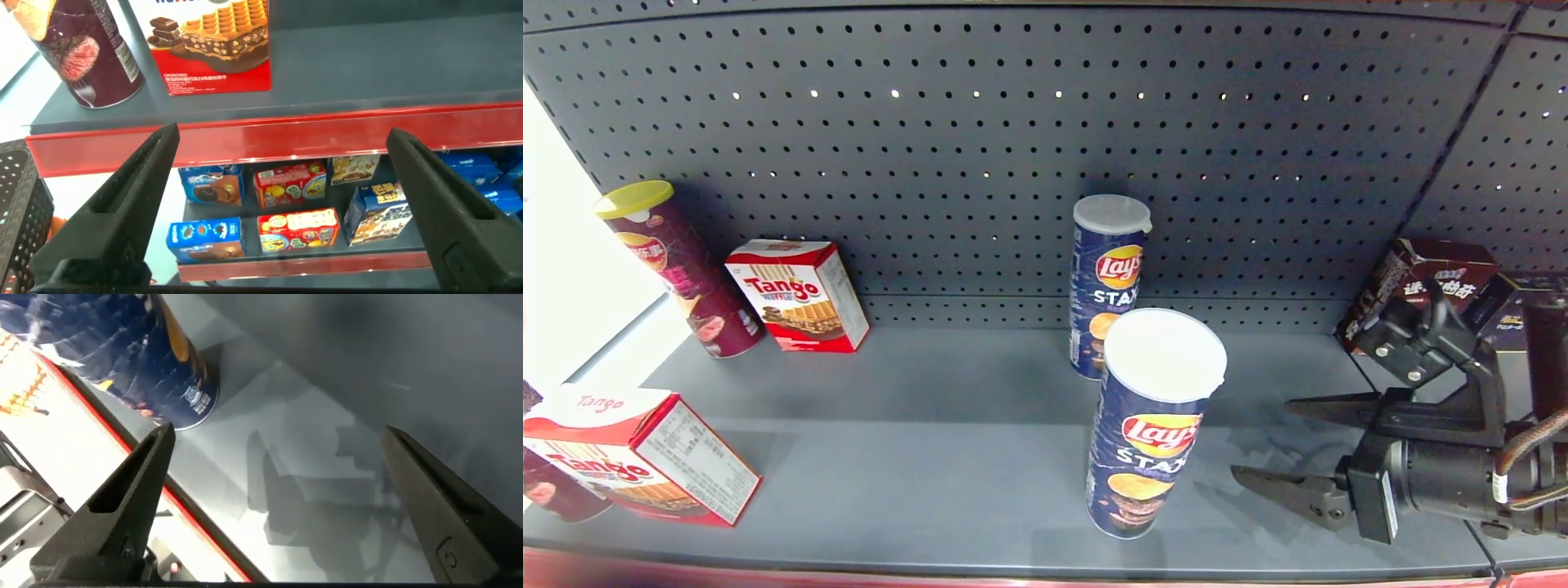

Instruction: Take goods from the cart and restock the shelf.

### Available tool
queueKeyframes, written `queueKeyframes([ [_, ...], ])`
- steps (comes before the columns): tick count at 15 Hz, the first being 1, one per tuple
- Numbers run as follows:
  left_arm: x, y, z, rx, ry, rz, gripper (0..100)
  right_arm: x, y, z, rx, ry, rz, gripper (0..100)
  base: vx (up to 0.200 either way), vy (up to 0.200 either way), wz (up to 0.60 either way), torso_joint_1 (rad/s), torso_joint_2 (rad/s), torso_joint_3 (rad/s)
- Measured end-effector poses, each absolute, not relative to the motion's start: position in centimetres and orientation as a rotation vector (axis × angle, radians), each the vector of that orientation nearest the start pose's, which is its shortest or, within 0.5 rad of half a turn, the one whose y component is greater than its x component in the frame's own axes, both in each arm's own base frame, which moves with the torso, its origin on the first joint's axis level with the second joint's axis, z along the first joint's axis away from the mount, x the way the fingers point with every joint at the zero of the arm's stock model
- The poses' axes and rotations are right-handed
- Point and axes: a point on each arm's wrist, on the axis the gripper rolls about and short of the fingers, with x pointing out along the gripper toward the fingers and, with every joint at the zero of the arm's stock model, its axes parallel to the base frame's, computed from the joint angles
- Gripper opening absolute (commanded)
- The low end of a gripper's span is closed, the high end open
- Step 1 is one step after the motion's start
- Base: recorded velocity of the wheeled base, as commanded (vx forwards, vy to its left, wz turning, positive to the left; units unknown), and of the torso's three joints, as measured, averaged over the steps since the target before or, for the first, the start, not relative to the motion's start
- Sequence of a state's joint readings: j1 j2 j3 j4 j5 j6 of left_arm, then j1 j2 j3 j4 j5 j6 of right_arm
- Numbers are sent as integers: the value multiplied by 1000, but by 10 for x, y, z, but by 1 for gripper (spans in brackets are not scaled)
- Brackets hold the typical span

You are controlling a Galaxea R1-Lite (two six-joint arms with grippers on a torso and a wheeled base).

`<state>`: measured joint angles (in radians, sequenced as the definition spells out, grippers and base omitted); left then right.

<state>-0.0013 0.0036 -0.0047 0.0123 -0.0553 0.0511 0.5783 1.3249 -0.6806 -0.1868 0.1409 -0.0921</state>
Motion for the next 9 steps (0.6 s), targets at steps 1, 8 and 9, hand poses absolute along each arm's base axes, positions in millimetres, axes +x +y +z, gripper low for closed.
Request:
queueKeyframes([
  [1,-23,-1,76,52,9,-57,100,172,117,200,-192,431,726,100,0,0,0,0,0,0],
  [8,-23,-1,76,50,9,-58,100,191,139,193,-220,467,724,100,0,0,0,0,0,0],
  [9,-23,-1,76,49,9,-58,100,192,141,191,-224,474,725,100,0,0,0,0,0,0],
])
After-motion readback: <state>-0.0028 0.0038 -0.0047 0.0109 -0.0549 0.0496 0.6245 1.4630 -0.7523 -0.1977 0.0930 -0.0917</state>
